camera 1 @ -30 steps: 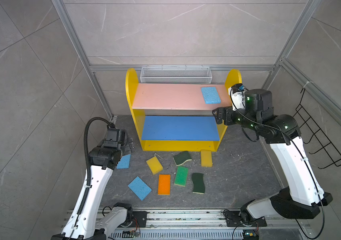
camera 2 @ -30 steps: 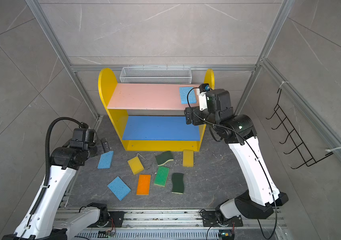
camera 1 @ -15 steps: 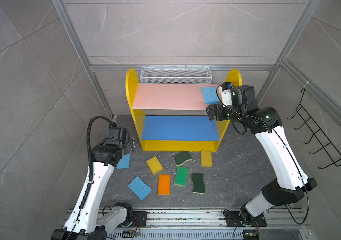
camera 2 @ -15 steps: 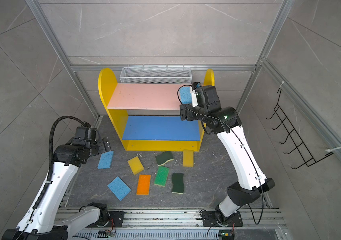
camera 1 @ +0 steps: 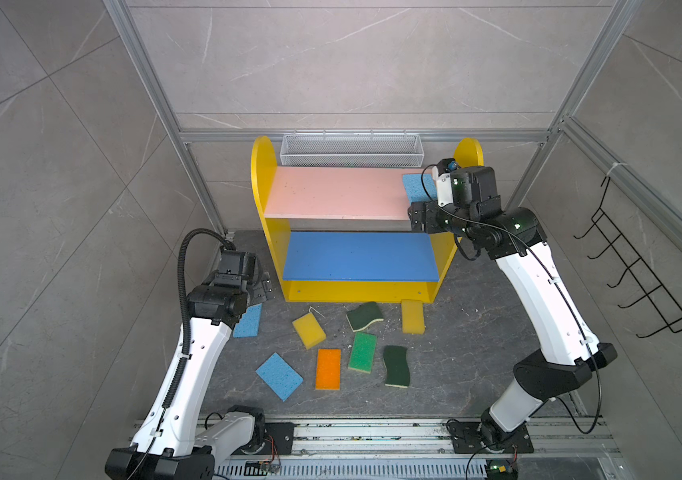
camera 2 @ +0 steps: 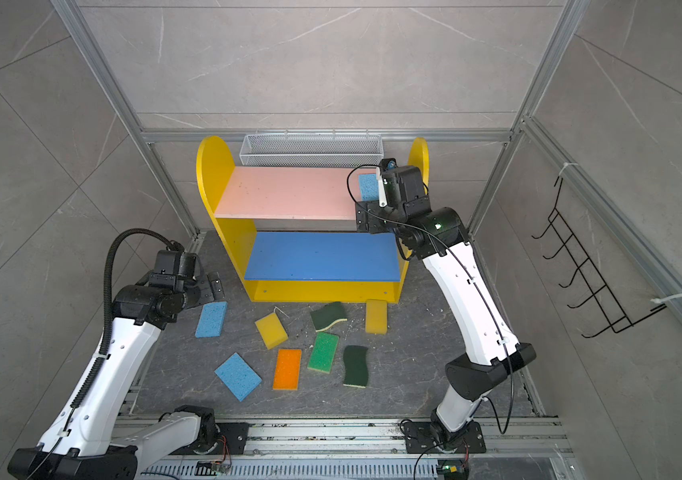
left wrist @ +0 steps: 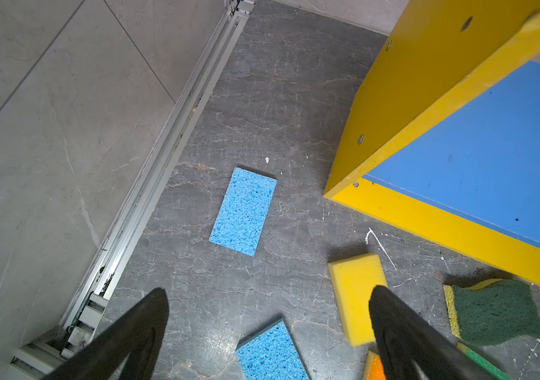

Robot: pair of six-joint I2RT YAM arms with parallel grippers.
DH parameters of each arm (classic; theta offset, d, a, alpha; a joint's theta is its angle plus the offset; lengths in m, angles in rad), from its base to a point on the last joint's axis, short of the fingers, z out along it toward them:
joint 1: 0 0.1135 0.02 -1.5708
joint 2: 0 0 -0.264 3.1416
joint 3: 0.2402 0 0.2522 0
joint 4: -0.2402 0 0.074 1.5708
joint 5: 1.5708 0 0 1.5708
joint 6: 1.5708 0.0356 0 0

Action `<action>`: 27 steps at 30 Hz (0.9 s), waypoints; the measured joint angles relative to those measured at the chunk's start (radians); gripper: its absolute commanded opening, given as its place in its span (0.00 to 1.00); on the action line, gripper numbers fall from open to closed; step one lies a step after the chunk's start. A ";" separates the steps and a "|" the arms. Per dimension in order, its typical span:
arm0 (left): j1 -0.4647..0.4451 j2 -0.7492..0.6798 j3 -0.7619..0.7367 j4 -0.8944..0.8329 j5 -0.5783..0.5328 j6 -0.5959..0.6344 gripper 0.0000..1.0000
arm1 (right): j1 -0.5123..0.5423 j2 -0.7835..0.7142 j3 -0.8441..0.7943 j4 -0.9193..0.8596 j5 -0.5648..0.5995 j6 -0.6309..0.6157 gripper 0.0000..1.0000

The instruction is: Place and organize the cleaning sponges onto the shelf

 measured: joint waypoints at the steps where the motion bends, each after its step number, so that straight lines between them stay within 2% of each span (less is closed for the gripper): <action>1: 0.000 0.003 0.000 0.003 0.000 0.000 0.98 | 0.000 0.005 0.000 0.006 0.012 -0.002 0.98; 17: 0.000 0.039 0.000 0.034 0.000 0.000 0.98 | 0.000 0.073 0.039 0.064 0.064 -0.014 0.98; 21: 0.000 0.042 0.000 0.043 0.000 0.000 0.98 | 0.000 0.088 0.049 0.080 0.077 -0.019 0.96; 27: 0.000 0.050 0.000 0.049 0.000 0.000 0.98 | 0.000 0.104 0.056 0.098 0.096 -0.021 0.86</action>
